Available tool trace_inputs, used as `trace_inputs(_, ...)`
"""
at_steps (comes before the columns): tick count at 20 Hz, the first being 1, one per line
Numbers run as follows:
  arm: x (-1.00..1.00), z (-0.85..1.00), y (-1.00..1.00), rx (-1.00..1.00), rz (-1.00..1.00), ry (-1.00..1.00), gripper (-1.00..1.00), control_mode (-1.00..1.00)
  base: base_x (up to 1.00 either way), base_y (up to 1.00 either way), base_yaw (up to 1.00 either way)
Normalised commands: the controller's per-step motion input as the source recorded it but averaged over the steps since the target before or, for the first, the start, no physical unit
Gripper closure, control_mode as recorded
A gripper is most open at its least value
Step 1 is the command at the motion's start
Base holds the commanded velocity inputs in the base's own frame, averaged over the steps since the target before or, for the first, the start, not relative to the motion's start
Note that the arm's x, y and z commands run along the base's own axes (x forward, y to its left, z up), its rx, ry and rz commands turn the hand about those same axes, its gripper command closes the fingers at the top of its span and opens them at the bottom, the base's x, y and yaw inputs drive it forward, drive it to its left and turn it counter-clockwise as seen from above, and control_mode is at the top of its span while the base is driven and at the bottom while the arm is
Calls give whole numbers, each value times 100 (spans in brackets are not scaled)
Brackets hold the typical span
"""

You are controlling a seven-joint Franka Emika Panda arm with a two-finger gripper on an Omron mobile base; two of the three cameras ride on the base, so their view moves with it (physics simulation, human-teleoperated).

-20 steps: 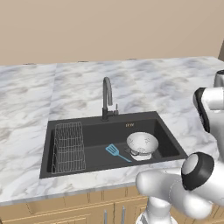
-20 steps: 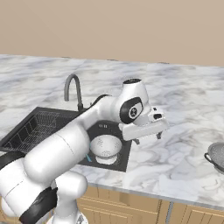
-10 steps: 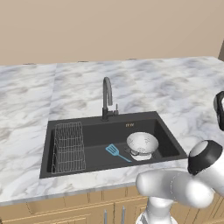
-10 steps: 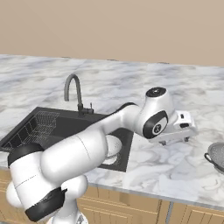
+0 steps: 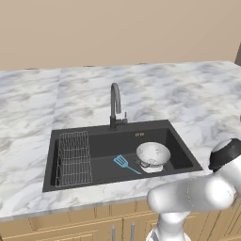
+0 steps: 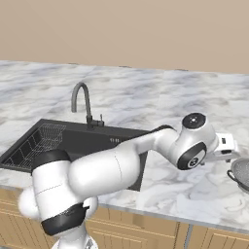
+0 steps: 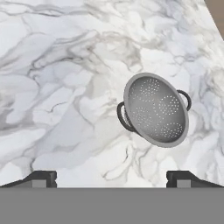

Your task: Pick the colander and colander and place them in the sink. Then turn on the water.

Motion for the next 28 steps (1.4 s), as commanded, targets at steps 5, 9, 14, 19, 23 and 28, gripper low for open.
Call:
trace_inputs(5, 33, -35, -44, 0, -1, 0, -100, -100, 0, 0, 0)
trace_inputs(9, 13, -36, -43, 0, 0, 0, -100, -100, 0, 0, 0)
trace_inputs(14, 0, -34, -33, 0, 0, 0, -100, -100, 0, 0, 0)
trace_inputs(19, 3, -26, -4, 0, 0, 1, -100, -100, 0, 0, 0)
trace_inputs(23, 12, -28, -2, 0, 0, 4, -100, -100, 0, 0, 0)
trace_inputs(28, 14, -38, -6, 0, 0, 4, -100, -100, 0, 0, 0)
